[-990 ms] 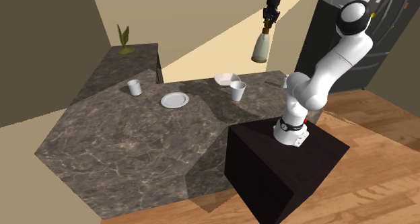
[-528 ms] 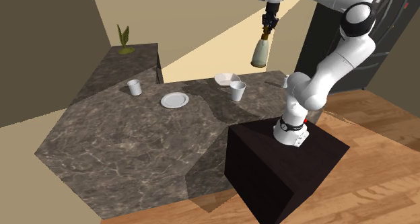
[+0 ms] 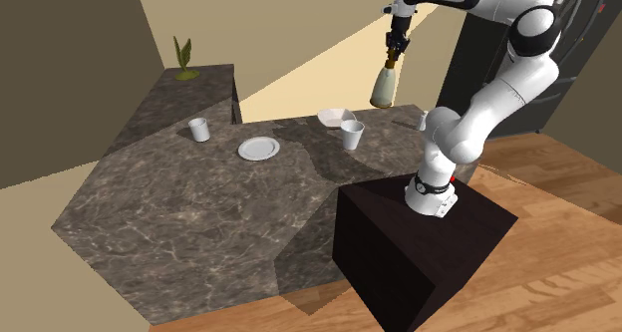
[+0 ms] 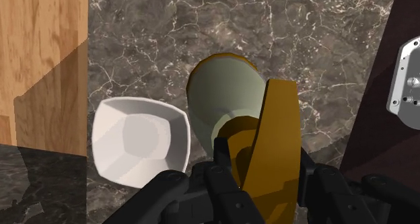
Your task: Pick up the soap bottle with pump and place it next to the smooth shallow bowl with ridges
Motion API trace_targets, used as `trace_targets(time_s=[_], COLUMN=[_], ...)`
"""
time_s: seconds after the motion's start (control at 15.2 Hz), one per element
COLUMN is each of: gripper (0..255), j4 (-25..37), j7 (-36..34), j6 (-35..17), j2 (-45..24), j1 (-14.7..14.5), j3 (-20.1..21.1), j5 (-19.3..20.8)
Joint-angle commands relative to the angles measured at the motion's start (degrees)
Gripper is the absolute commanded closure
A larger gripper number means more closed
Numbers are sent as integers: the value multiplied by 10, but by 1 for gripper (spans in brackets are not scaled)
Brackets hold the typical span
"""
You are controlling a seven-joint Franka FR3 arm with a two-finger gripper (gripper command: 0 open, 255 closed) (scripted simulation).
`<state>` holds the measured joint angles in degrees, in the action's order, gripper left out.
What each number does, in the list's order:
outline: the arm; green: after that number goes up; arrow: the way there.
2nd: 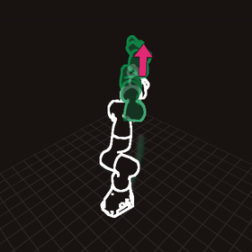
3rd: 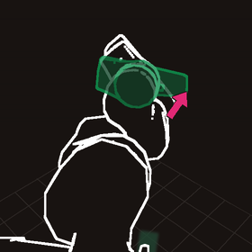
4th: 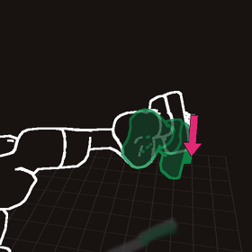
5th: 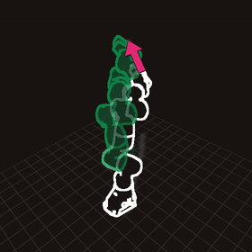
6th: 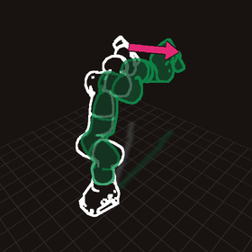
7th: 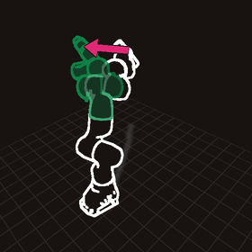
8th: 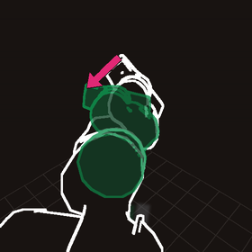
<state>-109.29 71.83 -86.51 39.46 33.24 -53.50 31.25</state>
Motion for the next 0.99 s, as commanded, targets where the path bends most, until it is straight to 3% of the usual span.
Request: trace_targets(time_s=[0.0,0.92], gripper=[255,255], j4=[-18,-126], j7=[-3,-22], j6=[-13,-103], j2=[6,31], j1=[4,18], j3=[-2,-37], j5=[5,40])
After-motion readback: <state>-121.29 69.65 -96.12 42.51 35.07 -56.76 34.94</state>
